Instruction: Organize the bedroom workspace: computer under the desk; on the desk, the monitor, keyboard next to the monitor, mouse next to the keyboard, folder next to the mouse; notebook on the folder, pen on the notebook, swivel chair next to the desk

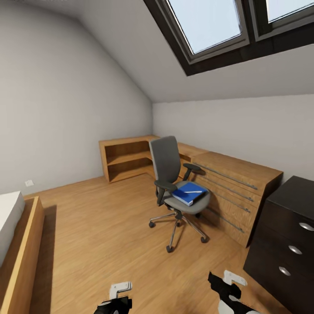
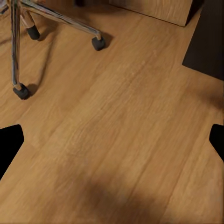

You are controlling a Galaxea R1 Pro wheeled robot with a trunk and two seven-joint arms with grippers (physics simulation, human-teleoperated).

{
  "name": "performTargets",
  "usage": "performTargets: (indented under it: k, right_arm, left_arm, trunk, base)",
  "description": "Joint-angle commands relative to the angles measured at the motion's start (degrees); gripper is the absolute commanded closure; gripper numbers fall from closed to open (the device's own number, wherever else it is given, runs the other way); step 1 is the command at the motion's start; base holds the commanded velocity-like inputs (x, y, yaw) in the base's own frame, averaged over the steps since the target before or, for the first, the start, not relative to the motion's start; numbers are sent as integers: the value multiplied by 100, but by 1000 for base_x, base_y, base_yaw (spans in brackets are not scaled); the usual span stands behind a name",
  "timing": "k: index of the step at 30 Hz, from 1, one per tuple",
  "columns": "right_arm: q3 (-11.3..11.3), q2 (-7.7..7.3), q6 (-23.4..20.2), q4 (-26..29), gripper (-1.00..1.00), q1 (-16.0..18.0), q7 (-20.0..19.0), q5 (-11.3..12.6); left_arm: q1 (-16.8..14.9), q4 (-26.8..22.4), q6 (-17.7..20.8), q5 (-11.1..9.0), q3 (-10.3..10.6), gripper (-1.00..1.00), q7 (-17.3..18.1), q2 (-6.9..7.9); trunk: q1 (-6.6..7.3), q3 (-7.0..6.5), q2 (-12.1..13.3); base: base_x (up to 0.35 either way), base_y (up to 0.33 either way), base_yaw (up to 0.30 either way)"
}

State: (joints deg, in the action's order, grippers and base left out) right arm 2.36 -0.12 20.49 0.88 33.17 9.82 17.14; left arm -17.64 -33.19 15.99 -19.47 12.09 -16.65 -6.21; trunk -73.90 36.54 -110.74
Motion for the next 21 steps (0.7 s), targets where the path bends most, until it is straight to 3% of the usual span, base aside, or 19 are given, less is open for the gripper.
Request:
performTargets:
  k: [1, 11, 21]
  right_arm:
    - [21, 5, 119, -48, -100, -31, -1, -17]
    - [24, -15, 505, -202, -100, -570, -24, -122]
    - [12, 11, 532, -210, -100, -686, -32, -147]
  left_arm:
    - [-3, 101, -82, -61, 37, -100, -50, 4]
    - [-4, 1333, -1724, -57, 49, -100, -7, -7]
    - [-3, 1529, -1956, -57, 56, -100, 3, -19]
  trunk:
    - [23, -13, 39]
    - [243, -192, 440]
    - [463, -372, 841]
  base:
    - [0, 0, 0]
    - [0, 0, 0]
    - [0, 0, 0]
